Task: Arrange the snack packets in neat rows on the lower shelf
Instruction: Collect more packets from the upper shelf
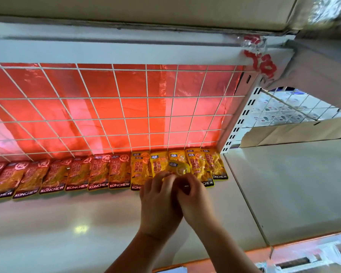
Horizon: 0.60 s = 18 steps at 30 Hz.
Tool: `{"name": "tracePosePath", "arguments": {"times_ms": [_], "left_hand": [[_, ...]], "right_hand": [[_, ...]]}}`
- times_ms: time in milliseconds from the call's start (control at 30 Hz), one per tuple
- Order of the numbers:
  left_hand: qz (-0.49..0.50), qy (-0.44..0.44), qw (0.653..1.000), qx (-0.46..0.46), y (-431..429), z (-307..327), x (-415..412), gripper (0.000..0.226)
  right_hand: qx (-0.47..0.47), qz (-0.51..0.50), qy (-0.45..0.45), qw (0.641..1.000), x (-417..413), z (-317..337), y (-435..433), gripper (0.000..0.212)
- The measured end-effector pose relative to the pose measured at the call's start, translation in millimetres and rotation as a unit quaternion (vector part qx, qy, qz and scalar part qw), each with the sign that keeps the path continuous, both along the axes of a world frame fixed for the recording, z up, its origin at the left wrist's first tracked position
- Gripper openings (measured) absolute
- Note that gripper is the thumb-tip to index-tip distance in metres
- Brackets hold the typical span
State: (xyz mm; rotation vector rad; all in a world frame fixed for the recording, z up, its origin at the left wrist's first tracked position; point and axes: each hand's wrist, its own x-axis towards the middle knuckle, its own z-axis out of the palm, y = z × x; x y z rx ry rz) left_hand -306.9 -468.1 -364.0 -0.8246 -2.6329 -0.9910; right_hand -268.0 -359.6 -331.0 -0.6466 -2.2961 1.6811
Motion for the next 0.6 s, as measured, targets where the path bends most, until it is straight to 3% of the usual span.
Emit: {"name": "tracePosePath", "arguments": {"times_ms": [167,267,333,433,600], "left_hand": [[-0.083,-0.007,0.994,0.075,23.1,4.4,18.5,0.069],[-0.128,-0.004,0.989,0.077,23.0,0.6,19.1,0.073],[-0.16,-0.003,0.985,0.063,21.3,-0.7,22.0,0.075],[-0.174,0.008,0.984,0.033,16.6,-1.9,25.7,0.068],[-0.12,0.069,0.99,-0.011,-12.4,-11.1,10.2,0.042]], "right_hand": [[0.045,-0.049,-0.028,0.997,1.2,-5.1,26.8,0.036],[0.123,-0.039,-0.024,0.991,3.3,-5.2,35.1,0.056],[0.186,-0.039,-0.02,0.982,5.6,-4.2,42.3,0.055],[0.249,-0.065,-0.008,0.966,8.3,4.8,62.2,0.053],[0.263,-0.082,-0.062,0.959,-2.6,10.9,108.6,0.064]]}}
